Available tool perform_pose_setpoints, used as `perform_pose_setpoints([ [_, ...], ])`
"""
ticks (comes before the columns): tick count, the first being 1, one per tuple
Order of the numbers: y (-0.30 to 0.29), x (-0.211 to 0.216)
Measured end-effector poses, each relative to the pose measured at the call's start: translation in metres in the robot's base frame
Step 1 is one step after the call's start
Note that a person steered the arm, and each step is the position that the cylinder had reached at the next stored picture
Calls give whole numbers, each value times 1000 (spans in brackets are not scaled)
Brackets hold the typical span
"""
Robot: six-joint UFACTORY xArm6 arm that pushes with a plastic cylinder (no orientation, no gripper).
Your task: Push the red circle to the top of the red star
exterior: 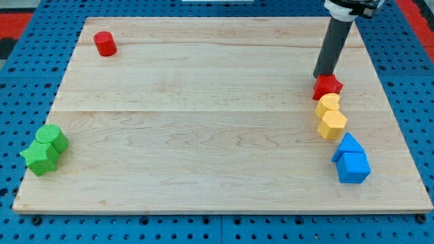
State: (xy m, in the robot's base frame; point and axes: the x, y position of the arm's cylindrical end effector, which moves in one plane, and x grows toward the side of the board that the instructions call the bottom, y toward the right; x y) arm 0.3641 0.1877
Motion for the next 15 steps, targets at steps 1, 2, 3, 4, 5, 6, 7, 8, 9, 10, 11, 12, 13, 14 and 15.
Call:
perform_pose_setpoints([
  [1,-8,-40],
  [2,-75,-86],
  [3,-193,-35],
  [4,-353,-35],
  [5,-439,-71],
  [6,-423,-100],
  [7,-334,-72],
  [8,-370,-101],
  [9,-445,-127],
  [10,-406,-150],
  [11,-287,-113],
  [12,-175,-62],
  [13,-140,1],
  [14,-149,-40],
  [15,-175,-84],
])
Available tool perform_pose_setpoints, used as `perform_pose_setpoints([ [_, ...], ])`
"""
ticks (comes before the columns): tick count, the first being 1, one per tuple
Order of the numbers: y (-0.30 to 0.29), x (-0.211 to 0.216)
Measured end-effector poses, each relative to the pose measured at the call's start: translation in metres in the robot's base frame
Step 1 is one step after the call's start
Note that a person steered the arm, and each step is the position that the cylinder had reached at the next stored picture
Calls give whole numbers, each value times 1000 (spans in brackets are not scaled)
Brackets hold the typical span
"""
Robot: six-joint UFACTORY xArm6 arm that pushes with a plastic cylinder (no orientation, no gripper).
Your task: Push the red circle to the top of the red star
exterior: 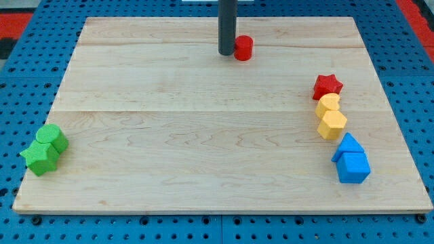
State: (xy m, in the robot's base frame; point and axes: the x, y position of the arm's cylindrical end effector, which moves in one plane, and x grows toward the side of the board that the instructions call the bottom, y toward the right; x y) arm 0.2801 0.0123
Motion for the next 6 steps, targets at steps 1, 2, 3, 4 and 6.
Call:
perform_pose_setpoints([
  [1,42,-9],
  [2,92,28],
  [3,117,23],
  [4,139,22],
  [6,161,35],
])
